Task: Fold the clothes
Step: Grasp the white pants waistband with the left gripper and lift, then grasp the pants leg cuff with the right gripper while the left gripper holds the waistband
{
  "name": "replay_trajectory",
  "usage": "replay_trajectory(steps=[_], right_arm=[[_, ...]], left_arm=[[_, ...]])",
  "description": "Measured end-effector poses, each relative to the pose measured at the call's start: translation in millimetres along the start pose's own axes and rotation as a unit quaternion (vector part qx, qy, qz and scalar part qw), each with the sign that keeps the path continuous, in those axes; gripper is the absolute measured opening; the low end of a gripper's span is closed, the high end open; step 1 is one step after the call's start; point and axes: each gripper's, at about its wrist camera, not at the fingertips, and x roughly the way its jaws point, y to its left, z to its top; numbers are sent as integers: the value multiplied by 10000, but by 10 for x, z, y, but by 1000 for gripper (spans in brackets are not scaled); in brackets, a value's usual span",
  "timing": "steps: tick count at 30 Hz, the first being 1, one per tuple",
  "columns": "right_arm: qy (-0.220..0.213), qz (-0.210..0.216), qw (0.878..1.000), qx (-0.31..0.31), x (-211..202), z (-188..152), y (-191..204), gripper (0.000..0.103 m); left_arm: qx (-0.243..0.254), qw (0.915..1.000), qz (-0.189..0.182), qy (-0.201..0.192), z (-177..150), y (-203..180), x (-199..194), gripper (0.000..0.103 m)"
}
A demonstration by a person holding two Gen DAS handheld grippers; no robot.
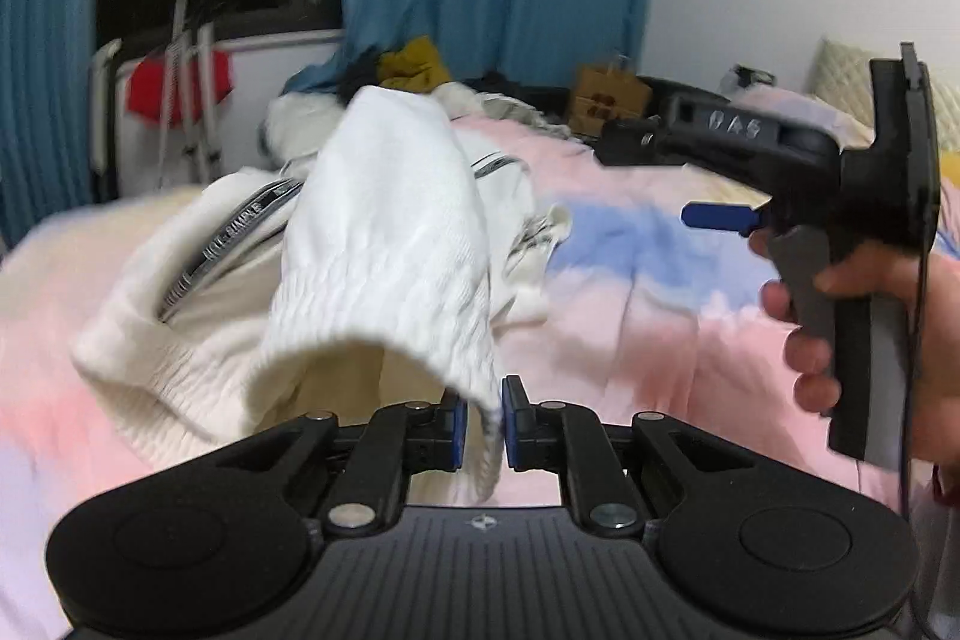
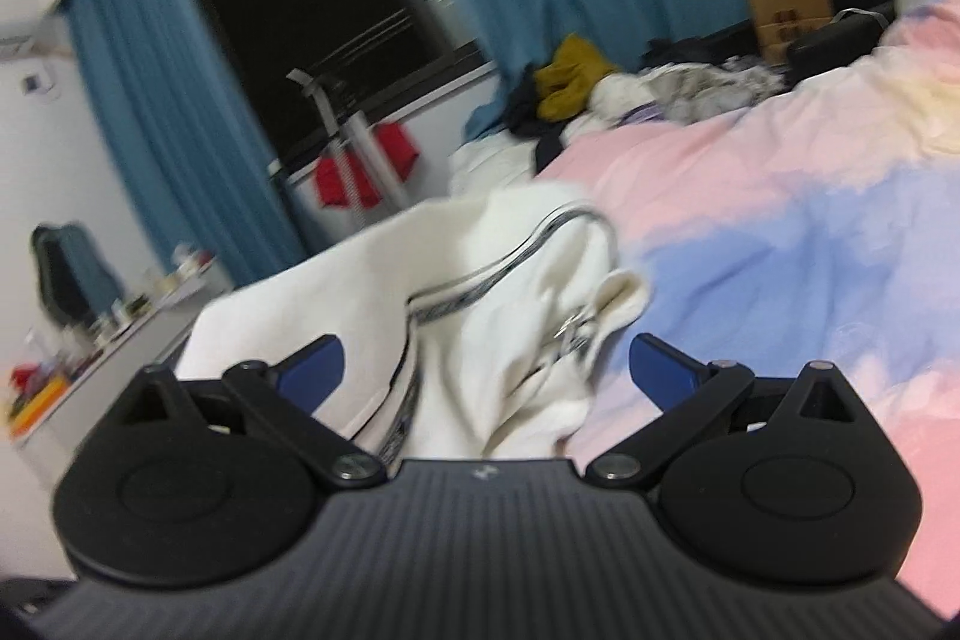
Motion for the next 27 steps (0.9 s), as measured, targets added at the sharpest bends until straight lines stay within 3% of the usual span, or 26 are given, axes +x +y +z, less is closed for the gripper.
replay_trajectory(steps=[2,5,8,10,14,20,22,25,27], right_arm=[[-28,112,9997,-205,-45,-31,113,103],[-160,326,9984,-439,-119,-52,268,103],[-6,570,9959,-707,-112,-115,439,103],[122,624,9933,-960,-90,-195,565,103],[180,994,9851,-1393,-219,-324,831,100],[554,967,9558,-2720,-336,-691,1327,100],[676,920,9382,-3269,-283,-835,1453,99],[875,789,9095,-3987,-214,-1038,1607,92],[1065,576,8991,-4208,-167,-1132,1602,76]], left_arm=[[-186,9998,6,-26,-98,64,-107,29],[-515,9986,-78,-106,-125,210,-295,37],[-851,9959,-50,-313,-159,374,-540,49],[-1055,9933,148,-441,-50,500,-631,55],[-1565,9847,481,-600,12,792,-699,56],[-2494,9621,722,-833,-4,1238,-683,56],[-2768,9542,719,-882,-18,1350,-676,56],[-3071,9450,648,-923,-37,1505,-635,56],[-3188,9418,562,-904,-66,1557,-607,56]])
